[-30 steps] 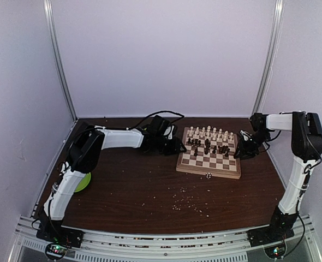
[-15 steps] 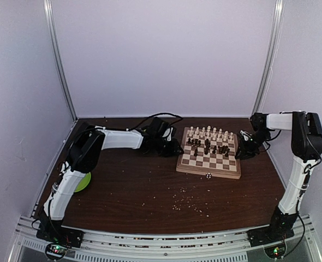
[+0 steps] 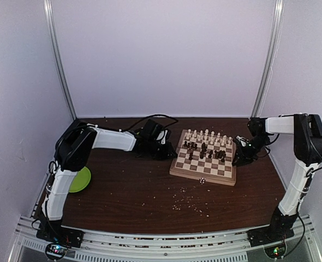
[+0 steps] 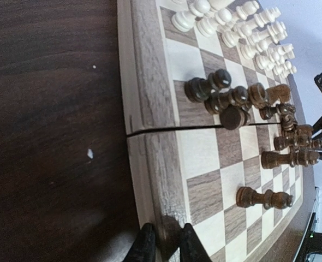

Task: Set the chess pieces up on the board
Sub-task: Move the chessboard to the center of the board.

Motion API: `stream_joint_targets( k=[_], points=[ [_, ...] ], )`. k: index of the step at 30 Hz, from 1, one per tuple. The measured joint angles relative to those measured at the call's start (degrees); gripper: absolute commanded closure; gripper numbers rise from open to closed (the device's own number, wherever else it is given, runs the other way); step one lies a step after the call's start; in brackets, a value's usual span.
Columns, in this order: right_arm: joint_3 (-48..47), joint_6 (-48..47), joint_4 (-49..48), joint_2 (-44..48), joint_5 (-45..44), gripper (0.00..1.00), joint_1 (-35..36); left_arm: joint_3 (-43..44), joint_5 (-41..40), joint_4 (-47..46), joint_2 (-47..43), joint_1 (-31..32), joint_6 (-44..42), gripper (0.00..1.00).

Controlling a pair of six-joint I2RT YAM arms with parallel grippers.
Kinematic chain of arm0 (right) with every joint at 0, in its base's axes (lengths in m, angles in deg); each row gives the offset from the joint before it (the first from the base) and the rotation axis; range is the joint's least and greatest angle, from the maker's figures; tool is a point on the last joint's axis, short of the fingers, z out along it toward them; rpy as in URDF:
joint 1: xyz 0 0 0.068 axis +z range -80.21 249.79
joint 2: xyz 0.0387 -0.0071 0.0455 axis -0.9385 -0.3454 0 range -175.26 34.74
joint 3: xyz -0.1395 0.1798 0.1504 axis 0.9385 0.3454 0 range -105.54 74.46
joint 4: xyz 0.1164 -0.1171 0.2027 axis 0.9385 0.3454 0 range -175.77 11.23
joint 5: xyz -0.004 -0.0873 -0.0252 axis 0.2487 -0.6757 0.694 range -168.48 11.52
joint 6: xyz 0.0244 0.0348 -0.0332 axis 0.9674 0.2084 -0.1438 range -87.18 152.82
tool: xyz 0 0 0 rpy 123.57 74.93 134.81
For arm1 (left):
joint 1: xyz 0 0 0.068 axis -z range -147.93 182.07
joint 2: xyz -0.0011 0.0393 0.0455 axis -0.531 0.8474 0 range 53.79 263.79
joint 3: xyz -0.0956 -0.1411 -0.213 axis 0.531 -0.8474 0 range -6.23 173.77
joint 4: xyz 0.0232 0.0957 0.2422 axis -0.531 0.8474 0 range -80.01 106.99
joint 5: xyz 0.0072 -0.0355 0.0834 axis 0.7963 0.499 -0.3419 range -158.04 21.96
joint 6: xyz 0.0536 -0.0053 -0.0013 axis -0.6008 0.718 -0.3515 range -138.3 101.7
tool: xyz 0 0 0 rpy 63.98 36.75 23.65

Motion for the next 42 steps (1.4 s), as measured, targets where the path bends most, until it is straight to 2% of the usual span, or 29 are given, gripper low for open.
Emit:
stream_joint_targets(
  k=[14,21,27,33,36,42],
  points=[
    [12.1,-1.0,4.0,11.0,1.8,0.73,14.4,-10.0,-3.6,-1.7,-6.7,-0.5,-5.4,0.83],
    [12.5,-1.1,-0.6,12.3,7.5,0.72,22.1,-13.6,-3.3,-0.8,-9.5,0.9,-8.2,0.83],
    [13.6,-2.1,-1.0,16.2,7.6,0.72,21.5,-15.0,-3.1,0.2,-10.8,1.1,-9.5,0.83],
    [13.5,-6.3,3.3,20.5,7.9,0.71,19.5,-16.2,-3.3,2.0,-12.2,1.4,-11.0,0.79],
    [11.6,-7.2,5.7,21.7,7.6,0.67,15.7,-16.9,-3.4,2.9,-13.0,1.5,-11.6,0.79],
    [0.2,-5.4,5.0,18.0,1.2,0.62,4.6,-17.1,-3.0,3.1,-13.2,1.5,-12.4,0.80]
  ],
)
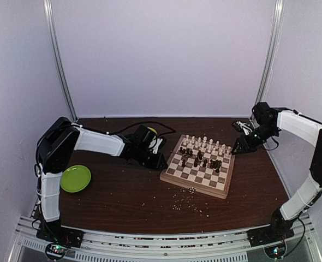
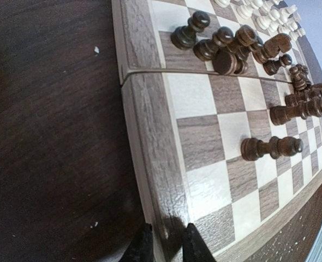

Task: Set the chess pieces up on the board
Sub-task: Move the chessboard to the center of the board.

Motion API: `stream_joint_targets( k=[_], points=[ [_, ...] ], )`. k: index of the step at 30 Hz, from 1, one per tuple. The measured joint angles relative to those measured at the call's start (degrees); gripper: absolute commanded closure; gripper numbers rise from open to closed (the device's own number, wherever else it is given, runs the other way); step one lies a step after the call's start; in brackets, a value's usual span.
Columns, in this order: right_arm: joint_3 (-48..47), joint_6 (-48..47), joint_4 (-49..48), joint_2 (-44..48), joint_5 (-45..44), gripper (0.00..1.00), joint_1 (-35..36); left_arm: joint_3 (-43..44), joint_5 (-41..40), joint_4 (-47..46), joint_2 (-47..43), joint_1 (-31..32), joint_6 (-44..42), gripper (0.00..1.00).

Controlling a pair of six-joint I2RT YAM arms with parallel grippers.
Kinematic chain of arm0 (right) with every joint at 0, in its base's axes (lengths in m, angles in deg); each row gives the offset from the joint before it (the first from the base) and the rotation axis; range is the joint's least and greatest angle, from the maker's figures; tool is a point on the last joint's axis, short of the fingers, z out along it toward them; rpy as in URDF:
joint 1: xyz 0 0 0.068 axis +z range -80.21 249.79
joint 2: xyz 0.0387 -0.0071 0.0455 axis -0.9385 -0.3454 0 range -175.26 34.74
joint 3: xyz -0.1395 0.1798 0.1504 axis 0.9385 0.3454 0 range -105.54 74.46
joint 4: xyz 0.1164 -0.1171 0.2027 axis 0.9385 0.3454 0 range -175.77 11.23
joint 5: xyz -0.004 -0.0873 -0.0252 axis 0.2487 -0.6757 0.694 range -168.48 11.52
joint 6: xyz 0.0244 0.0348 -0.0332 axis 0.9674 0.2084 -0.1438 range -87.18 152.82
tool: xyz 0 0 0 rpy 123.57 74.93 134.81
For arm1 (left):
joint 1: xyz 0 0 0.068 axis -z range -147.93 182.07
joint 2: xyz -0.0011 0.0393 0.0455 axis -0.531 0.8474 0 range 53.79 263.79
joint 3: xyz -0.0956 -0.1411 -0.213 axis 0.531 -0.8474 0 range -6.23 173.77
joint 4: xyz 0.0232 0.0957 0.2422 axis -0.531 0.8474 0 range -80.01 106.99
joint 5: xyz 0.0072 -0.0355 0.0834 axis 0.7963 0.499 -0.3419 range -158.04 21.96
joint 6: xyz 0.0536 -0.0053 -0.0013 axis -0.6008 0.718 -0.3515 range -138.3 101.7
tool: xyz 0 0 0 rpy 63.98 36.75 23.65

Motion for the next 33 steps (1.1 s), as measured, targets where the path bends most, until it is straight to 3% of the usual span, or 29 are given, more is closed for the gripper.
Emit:
stream_joint_targets(
  k=[7,14,33],
  points=[
    [-16.5,5.8,-4.1,-17.9,-9.3,0.66,-5.2,-0.2,1.2,0.0,0.0,0.0,-0.2,0.80],
    [-21.8,10.7,-4.9,-29.6,-11.6,0.71,-5.4,-3.1,2.0,-0.5,-1.9,0.0,-0.2,0.80],
    [-30.0,7.0,0.7,-38.0,-12.1,0.80,-5.7,-5.9,3.8,-3.1,-3.0,0.3,1.0,0.80]
  ],
)
